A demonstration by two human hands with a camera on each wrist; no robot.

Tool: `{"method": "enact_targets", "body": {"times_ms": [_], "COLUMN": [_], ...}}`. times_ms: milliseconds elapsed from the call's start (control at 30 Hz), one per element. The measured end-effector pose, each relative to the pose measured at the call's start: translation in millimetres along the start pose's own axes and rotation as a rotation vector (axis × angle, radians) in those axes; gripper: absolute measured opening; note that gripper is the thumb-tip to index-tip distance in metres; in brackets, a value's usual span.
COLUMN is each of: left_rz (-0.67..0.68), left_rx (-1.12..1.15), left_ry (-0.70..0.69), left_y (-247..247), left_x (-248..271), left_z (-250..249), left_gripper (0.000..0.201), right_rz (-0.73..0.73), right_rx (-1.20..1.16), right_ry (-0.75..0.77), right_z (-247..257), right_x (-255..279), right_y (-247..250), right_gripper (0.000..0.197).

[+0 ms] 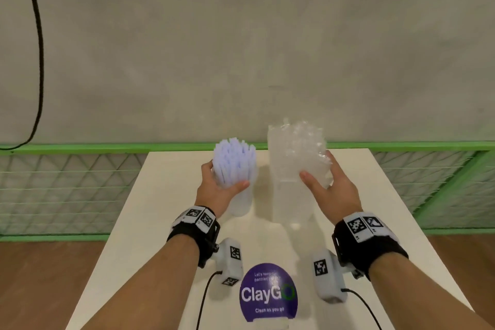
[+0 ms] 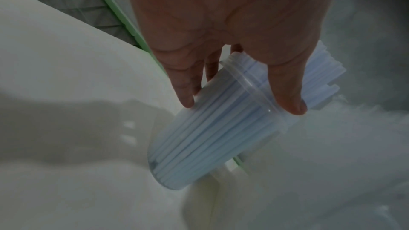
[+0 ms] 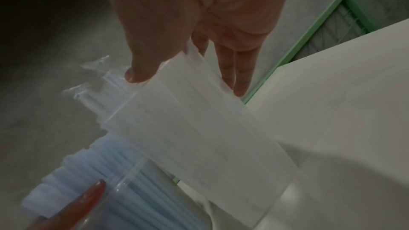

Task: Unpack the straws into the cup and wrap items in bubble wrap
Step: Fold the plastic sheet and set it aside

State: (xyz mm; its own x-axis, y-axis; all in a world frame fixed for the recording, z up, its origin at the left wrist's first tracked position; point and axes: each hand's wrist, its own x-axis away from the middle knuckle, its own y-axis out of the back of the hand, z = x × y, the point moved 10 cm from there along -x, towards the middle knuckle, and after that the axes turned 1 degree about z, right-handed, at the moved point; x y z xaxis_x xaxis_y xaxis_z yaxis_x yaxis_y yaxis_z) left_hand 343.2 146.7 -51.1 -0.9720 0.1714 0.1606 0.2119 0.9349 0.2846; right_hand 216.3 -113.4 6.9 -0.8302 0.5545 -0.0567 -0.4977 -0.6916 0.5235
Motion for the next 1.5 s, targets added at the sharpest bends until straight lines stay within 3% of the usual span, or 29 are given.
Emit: {"method": "enact_targets", "body": {"times_ms": [200, 400, 1500], "left_rz": [-0.023, -0.031, -0.014], "left_rx": [-0.034, -0.018, -0.08], "left_ry": [-0.019, -0.032, -0.019], "left_y": [-7, -11, -11], "left_x": [-58, -86, -121], "left_z": [-8, -13, -20], "left_gripper": [0.087, 0.092, 0.098], "right_rz": [-0.025, -0.015, 0.044], "right_rx": [0.007, 0.019, 0.041], "right_ry": [0.023, 0.034, 0.029], "right_z": [5, 5, 11], "right_x": [-69, -102, -130], "right_y": [-24, -39, -54], "right_gripper": [0.074, 0.08, 0.084]}}
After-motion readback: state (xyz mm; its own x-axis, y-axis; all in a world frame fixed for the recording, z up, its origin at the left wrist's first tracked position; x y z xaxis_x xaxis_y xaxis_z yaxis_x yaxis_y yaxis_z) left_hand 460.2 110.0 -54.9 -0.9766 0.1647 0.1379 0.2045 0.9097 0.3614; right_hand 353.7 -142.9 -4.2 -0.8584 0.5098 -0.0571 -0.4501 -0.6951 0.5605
